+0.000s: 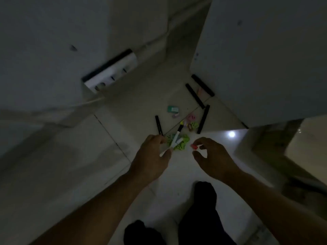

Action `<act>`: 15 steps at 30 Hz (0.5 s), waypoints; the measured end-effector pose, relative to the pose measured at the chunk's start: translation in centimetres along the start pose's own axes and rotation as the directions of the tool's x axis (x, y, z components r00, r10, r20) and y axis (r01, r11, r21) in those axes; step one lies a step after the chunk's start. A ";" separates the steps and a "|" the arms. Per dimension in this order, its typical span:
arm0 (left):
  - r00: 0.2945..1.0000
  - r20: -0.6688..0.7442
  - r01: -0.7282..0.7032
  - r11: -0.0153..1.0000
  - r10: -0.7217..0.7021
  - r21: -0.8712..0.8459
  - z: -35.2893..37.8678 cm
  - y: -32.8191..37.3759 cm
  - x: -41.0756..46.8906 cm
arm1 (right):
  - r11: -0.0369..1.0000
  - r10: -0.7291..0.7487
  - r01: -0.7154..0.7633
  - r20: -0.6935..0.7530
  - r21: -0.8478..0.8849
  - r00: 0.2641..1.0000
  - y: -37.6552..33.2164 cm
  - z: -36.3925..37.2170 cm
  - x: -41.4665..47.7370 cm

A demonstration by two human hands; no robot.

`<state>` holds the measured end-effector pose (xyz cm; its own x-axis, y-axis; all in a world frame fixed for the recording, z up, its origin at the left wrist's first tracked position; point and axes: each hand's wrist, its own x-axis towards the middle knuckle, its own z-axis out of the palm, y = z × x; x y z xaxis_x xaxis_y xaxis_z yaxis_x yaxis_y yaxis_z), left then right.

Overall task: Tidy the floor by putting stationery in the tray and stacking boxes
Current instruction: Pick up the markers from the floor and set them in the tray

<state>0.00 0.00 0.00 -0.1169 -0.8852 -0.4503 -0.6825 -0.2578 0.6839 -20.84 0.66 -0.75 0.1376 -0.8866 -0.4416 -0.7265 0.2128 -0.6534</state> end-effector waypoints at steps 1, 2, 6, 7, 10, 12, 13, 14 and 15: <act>1.000 0.007 0.000 1.000 0.000 0.006 1.3 -1.0 1.0 | 0.999 -0.014 0.015 0.017 -0.033 1.000 1.6 1.2 0.9; 1.000 -0.001 0.011 1.000 -0.011 0.014 2.7 -2.2 2.3 | 0.997 -0.032 0.033 0.023 -0.073 0.999 3.2 2.2 1.9; 1.000 -0.012 0.020 0.995 -0.019 0.098 6.8 -6.3 6.9 | 0.899 -0.262 0.292 0.134 -0.326 0.956 7.6 6.2 5.3; 0.999 -0.033 0.008 0.995 -0.005 0.104 7.0 -6.8 7.7 | 0.827 -0.361 0.393 0.157 -0.402 0.919 8.1 6.6 5.9; 0.997 -0.037 -0.059 0.992 0.063 0.112 8.5 -8.3 10.9 | 0.672 -0.562 0.565 0.168 -0.478 0.810 9.9 7.9 8.7; 0.993 0.088 -0.094 0.985 0.082 0.145 9.0 -8.6 13.2 | 0.636 -0.623 0.627 0.180 -0.451 0.761 10.5 8.4 10.5; 0.984 0.153 -0.121 0.979 0.096 0.163 9.2 -8.9 14.3 | 0.630 -0.637 0.644 0.185 -0.434 0.748 10.7 8.6 11.3; 0.970 0.214 -0.153 0.973 0.114 0.175 9.3 -9.1 15.2 | 0.618 -0.653 0.656 0.183 -0.434 0.735 11.0 8.5 12.1; 0.954 0.267 -0.191 0.963 0.137 0.189 9.3 -9.2 16.2 | 0.603 -0.664 0.664 0.182 -0.443 0.725 11.1 8.4 12.9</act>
<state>-2.31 -8.37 -18.96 -0.3979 -0.7760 -0.4893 -0.7714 -0.0057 0.6363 -21.51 -4.98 -18.84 0.7048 -0.7094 0.0022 -0.6449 -0.6420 -0.4146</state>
